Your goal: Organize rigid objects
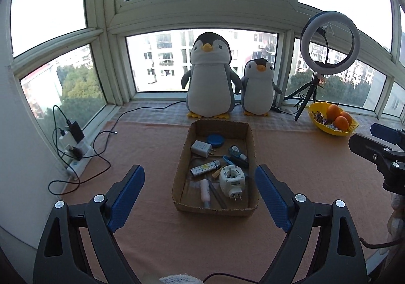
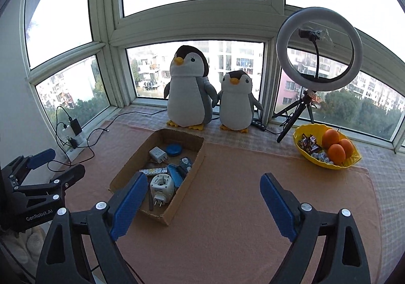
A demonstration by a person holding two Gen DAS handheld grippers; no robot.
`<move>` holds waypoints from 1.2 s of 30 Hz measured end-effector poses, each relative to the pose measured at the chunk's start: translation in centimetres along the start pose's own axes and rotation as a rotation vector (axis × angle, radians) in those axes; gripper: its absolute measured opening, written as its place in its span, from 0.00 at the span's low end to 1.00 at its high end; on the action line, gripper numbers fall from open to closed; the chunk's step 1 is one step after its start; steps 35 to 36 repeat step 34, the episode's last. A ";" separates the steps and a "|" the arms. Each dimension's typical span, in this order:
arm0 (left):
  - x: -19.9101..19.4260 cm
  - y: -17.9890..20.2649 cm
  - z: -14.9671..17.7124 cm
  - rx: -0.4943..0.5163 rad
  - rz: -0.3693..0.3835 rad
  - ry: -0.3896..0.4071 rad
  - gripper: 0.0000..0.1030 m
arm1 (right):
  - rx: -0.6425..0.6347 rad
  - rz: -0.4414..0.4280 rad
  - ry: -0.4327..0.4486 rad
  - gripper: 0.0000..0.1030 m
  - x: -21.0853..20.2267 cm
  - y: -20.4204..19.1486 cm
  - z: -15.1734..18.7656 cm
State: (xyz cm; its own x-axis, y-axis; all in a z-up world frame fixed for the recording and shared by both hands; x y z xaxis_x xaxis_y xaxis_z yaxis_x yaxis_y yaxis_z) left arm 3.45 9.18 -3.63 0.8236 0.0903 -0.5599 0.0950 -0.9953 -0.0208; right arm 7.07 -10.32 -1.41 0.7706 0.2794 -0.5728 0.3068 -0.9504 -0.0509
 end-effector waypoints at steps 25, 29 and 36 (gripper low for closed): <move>0.6 0.5 0.4 0.008 -0.005 -0.022 0.87 | 0.007 -0.001 -0.036 0.86 1.1 0.4 0.8; 0.6 0.5 0.4 0.004 -0.002 -0.021 0.87 | 0.009 0.001 -0.041 0.86 1.2 0.6 0.8; 0.8 0.4 0.4 0.002 -0.004 -0.020 0.87 | 0.015 0.007 -0.045 0.86 1.4 0.8 0.9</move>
Point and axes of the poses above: each gripper's, at about its wrist camera, not at the fingertips, and x roughly the way its jaws point, y to its right, z to its underside, the point moved 7 cm from there along x, roughly the way its jaws point, and after that the axes turned 4 degrees about y, right-handed, at the moved point
